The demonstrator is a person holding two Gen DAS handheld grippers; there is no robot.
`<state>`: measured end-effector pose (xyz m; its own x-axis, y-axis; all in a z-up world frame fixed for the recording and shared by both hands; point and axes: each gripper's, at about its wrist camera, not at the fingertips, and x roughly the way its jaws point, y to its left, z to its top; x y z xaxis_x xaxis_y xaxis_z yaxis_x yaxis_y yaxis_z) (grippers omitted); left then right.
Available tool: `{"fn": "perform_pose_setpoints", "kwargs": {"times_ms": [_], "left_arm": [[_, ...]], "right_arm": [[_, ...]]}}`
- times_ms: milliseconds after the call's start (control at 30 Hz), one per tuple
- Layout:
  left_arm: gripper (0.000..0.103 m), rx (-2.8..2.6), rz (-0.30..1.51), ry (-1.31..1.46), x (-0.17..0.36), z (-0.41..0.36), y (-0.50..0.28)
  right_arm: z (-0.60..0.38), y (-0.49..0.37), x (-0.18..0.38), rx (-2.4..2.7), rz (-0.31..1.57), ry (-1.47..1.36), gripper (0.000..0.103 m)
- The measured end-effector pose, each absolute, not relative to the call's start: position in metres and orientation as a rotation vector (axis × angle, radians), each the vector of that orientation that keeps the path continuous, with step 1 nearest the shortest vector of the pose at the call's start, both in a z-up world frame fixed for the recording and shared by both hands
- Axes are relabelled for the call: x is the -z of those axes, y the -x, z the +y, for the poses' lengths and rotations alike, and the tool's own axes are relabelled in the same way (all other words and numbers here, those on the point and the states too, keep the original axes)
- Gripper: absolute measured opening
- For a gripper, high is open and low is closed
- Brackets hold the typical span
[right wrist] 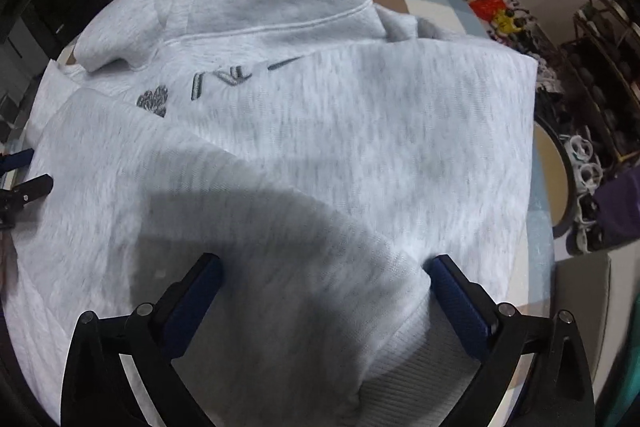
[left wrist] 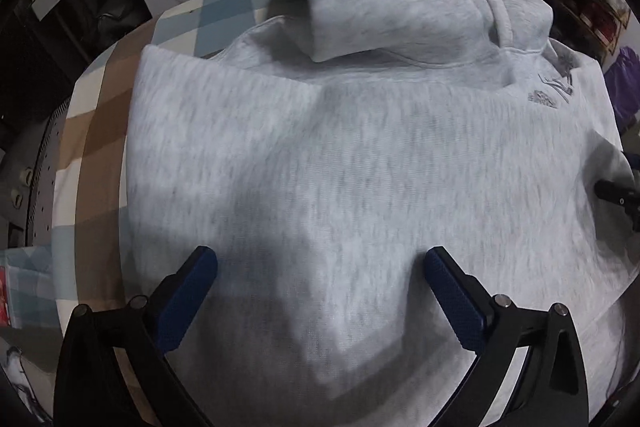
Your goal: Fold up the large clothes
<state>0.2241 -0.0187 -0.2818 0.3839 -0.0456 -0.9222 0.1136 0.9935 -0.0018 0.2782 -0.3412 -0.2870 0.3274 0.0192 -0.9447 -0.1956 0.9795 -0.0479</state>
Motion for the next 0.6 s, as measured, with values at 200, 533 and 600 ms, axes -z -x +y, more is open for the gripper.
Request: {"fn": "perform_pose_setpoints", "kwargs": {"times_ms": [200, 533, 600], "left_arm": [[0.101, 0.15, 1.068, 0.01, 0.268, -0.024, -0.227], [0.102, 0.041, 1.125, -0.013, 0.32, -0.017, -0.258], [0.102, 0.048, 1.132, -0.028, 0.318, -0.018, -0.251]], "right_arm": [[-0.35, -0.275, 0.239, -0.19, 1.11, 0.064, 0.098], [-0.341, -0.269, 0.296, -0.147, 1.186, 0.167, 0.103], [-0.341, -0.278, 0.291, -0.151, 1.224, 0.17, 0.101]]}}
